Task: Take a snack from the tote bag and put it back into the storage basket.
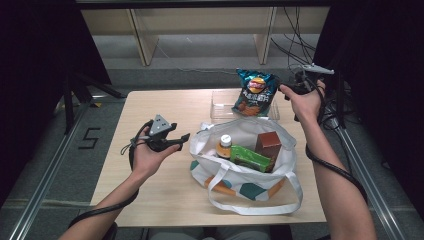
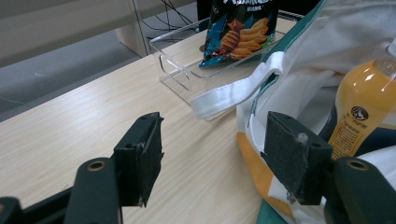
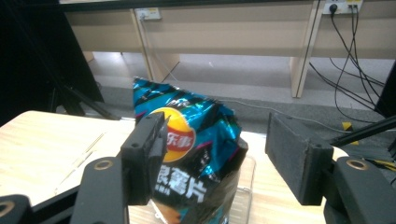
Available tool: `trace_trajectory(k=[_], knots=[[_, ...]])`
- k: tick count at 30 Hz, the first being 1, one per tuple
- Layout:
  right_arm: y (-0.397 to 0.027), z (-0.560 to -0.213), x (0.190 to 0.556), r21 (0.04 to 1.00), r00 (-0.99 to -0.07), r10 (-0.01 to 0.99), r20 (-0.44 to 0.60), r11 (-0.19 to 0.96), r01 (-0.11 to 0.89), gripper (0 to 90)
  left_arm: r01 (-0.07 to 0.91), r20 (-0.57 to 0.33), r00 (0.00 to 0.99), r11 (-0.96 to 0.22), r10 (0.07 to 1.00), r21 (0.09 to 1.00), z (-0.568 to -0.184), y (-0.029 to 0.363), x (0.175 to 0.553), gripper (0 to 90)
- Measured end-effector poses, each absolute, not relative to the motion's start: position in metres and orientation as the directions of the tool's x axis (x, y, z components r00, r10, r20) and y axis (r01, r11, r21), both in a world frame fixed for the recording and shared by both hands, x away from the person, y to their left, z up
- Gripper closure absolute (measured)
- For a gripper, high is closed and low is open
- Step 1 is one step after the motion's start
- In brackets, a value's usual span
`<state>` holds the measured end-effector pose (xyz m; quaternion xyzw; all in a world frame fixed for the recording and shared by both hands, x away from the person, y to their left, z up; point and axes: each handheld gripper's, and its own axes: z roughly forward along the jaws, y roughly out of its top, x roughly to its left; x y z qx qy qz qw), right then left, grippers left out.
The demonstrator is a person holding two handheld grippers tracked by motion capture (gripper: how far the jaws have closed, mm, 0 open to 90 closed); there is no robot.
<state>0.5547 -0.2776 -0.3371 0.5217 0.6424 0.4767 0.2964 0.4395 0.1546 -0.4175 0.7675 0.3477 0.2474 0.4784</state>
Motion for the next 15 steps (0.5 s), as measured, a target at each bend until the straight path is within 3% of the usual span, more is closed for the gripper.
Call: trace_trajectory(k=[15], knots=[[-0.274,-0.333,0.528,0.924,-0.312,0.943,0.113,0.016,0.383,38.6,0.292,0.053,0.636,-0.303,0.77,0.907,-0.416,0.155,0.438,36.3]])
